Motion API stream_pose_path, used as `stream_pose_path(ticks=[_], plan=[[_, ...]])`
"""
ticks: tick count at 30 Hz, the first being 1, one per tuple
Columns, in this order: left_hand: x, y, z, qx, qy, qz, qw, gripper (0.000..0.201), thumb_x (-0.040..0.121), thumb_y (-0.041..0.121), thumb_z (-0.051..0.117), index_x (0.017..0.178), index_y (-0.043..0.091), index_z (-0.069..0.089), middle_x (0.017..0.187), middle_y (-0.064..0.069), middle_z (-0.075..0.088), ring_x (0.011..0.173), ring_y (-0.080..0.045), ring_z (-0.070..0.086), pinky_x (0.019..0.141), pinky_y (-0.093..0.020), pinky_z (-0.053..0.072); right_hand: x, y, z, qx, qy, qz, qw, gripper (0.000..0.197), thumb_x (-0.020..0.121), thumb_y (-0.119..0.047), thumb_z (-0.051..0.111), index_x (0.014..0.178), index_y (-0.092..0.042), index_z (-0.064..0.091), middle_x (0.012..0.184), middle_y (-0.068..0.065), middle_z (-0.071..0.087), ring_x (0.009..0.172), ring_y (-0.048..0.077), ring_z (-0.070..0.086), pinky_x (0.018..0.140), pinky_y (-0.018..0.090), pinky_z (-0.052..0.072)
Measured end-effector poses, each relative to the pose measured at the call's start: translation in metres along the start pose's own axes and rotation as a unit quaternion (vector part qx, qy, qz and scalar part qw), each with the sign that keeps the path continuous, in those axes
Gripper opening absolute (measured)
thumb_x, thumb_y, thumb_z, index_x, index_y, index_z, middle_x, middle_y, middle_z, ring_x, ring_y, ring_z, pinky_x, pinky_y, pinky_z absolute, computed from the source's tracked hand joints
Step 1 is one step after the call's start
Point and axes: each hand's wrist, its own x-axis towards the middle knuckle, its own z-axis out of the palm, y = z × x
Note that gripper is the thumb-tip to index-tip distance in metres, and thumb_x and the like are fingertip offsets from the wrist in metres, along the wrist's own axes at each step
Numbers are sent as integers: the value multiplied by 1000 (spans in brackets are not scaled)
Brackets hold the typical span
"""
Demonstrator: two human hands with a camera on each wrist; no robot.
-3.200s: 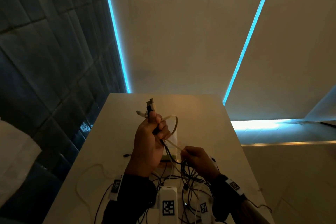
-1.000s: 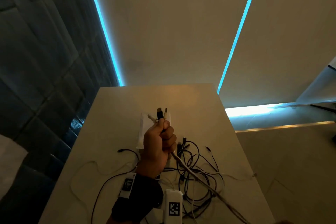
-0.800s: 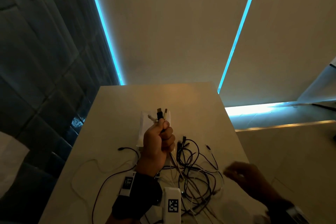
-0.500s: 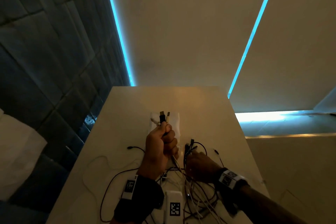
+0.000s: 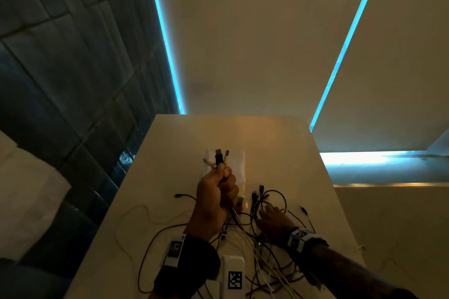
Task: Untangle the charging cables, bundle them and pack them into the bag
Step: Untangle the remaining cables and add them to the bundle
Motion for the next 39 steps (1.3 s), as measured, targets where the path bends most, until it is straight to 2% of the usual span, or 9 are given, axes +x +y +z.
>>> stream_pose_path(ticks=[9,13,16,19,22,24,28,34,39], plan=[[6,-1,-3,8,-5,12,1000,36,102,26,28,70,14,41,48,6,25,35,-6,20,35,-15,26,-15,4,-2,26,31,8,999,29,95,-22,49,121,-9,55,125,12,55,123,33,39,99,45,32],[7,-1,-3,37,-10,22,999,35,103,26,28,72,14,41,49,6,27,36,-6,21,36,-15,30,-29,13,-39,180,68,44,980,14,91,-28,57,93,-17,65,106,4,65,106,26,57,80,34,41],[10,-2,-2,78,-5,26,997,36,103,24,29,69,15,38,49,6,27,38,-7,20,38,-17,27,-44,28,-66,385,158,74,906,21,85,-28,69,67,-26,59,80,-3,63,81,18,64,70,32,47],[14,-4,0,113,0,21,993,33,101,22,34,69,17,37,50,7,27,39,-6,19,42,-21,15,-63,33,-92,552,316,100,765,16,88,-19,67,74,-12,66,59,-6,60,53,4,50,54,23,41],[17,-9,6,175,7,17,984,19,99,22,43,83,13,44,52,5,26,43,-9,19,52,-32,13,-81,21,-118,683,311,41,660,20,96,-14,53,86,-10,71,58,-8,53,52,3,43,49,19,33],[17,-13,11,208,-3,19,978,17,97,27,50,90,12,48,52,4,28,45,-12,20,54,-37,16,-89,9,-128,701,308,10,643,23,97,-13,51,88,-11,71,61,-6,54,54,7,42,49,19,33],[16,-16,17,271,-10,47,961,15,93,23,58,96,9,62,56,1,42,43,-11,30,51,-35,27,-94,-6,-138,697,302,2,650,27,96,-26,54,74,-15,67,60,-2,57,53,13,44,50,24,35],[13,-5,14,248,-11,79,965,20,93,27,54,95,10,65,48,6,30,43,-10,22,48,-30,25,-102,-4,-131,684,312,-16,659,31,96,-26,53,73,-11,68,62,11,51,56,20,42,54,28,36],[5,-8,30,275,-39,65,958,25,96,31,48,88,10,61,43,9,47,37,-4,42,45,-25,38,-97,-19,-146,746,336,-54,573,31,90,-32,53,91,-6,70,63,12,38,51,14,30,48,25,25]])
